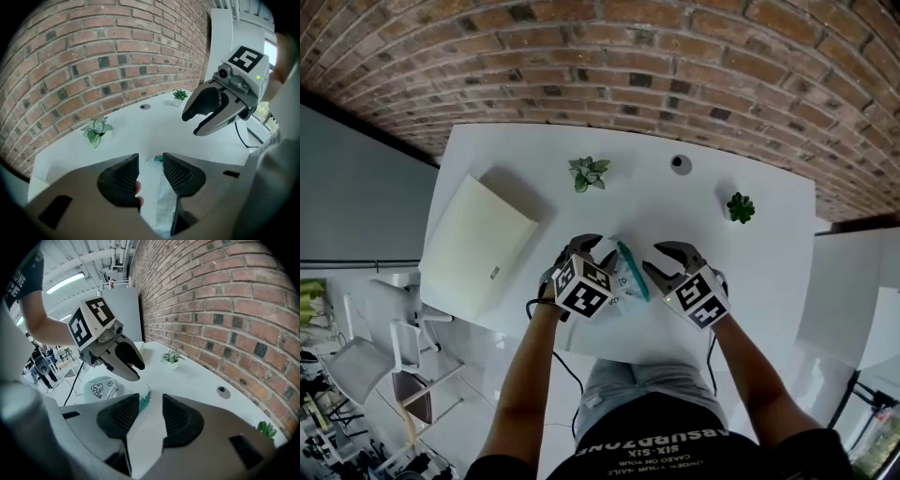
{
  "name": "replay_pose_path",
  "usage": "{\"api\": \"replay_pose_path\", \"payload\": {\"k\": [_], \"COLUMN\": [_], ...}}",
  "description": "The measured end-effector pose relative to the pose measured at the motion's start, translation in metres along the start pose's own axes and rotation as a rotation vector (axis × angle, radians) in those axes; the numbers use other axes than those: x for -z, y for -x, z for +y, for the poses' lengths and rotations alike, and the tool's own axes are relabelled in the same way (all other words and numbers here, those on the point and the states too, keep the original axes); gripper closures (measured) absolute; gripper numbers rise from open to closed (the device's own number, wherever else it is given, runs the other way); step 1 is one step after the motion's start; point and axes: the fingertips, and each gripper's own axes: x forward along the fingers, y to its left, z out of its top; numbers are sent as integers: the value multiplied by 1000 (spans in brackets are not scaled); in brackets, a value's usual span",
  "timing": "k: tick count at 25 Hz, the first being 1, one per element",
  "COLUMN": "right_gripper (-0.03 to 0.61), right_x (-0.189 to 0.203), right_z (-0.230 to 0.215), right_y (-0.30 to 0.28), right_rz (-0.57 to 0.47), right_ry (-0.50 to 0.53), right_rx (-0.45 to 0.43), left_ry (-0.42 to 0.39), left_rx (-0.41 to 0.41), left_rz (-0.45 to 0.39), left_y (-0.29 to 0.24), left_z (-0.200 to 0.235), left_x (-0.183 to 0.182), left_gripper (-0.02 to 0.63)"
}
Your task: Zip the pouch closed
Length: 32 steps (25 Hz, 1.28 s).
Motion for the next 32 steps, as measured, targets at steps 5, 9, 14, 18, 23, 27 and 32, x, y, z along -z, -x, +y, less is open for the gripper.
{"api": "replay_pose_path", "payload": {"k": [5,9,14,18,23,27,32], "right_gripper": [426,428,428,430,430,430,430], "right_x": [8,12,12,16,22,23,37], "right_z": [-12,-20,-25,-27,-28,-24,-8], "right_y": [-18,-34,-46,-50,-52,-54,-62], "right_rz": [27,56,68,76,90,97,201], "right_ry": [-14,-24,-25,-24,10,145,544], "right_rx": [-19,-31,-39,-47,-57,-96,-213], "left_ry": [-30,-52,-43,-50,-66,-73,-89], "left_rx": [34,56,66,88,125,140,137], "left_rz": [65,91,100,119,71,53,89], "left_y": [-25,-41,-55,-58,-49,-47,-55], "left_z": [3,3,7,3,-8,-15,-14], "left_x": [13,18,21,24,14,10,16], "left_gripper": [459,460,511,597,601,601,601]}}
